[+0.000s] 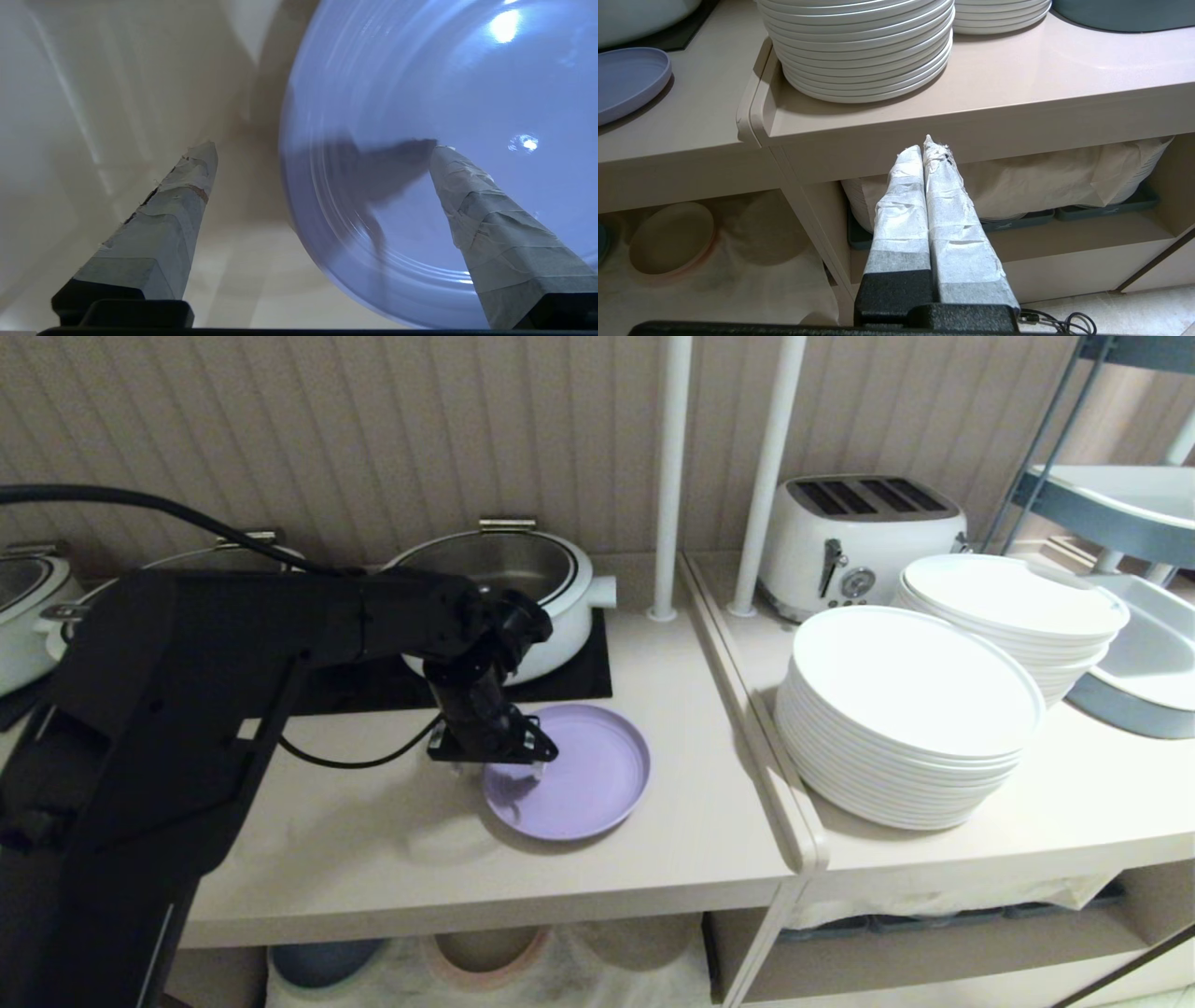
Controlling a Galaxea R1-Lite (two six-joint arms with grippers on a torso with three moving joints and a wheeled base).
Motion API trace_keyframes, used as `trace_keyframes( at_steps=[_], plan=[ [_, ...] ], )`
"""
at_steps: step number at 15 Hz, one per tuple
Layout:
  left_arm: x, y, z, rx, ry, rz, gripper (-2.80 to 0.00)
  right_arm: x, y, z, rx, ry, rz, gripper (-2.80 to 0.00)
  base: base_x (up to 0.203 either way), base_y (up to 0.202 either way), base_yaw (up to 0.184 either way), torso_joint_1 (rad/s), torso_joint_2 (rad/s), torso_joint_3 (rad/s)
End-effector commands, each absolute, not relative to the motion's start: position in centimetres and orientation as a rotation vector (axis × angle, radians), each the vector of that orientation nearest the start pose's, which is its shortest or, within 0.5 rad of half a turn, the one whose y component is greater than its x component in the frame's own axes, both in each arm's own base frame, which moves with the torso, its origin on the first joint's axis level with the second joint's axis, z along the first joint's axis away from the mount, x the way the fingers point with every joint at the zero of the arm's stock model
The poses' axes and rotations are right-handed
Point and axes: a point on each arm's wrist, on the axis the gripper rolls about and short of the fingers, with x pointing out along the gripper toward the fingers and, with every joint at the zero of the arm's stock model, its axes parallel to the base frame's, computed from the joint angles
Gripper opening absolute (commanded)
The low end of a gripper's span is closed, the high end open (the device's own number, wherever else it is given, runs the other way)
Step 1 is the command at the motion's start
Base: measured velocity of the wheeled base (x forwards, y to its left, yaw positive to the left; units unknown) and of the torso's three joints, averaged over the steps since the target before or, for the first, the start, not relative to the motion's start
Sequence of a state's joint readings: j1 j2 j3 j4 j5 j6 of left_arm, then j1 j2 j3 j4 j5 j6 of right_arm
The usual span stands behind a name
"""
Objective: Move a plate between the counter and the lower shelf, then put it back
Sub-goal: Pick up the plate
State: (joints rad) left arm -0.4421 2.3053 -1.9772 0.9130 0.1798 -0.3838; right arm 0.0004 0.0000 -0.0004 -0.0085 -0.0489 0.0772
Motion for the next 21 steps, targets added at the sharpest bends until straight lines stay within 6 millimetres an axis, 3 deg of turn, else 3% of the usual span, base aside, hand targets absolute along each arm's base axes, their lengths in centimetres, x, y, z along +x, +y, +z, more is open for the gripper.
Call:
trace_keyframes(
  at_steps=[1, 21],
  plan=[
    [38.49, -17.79, 13.89, 0.047, 1.207, 0.007, 0.00, -2.28, -0.11, 7.64, 0.077, -0.011, -0.049, -2.80, 0.000, 0.000, 0.000, 0.000, 0.00, 0.000],
    [38.16, -17.60, 13.49, 0.045, 1.267, 0.002, 0.00, -2.29, -0.11, 7.66, 0.077, -0.012, -0.047, -2.80, 0.000, 0.000, 0.000, 0.000, 0.00, 0.000]
  ],
)
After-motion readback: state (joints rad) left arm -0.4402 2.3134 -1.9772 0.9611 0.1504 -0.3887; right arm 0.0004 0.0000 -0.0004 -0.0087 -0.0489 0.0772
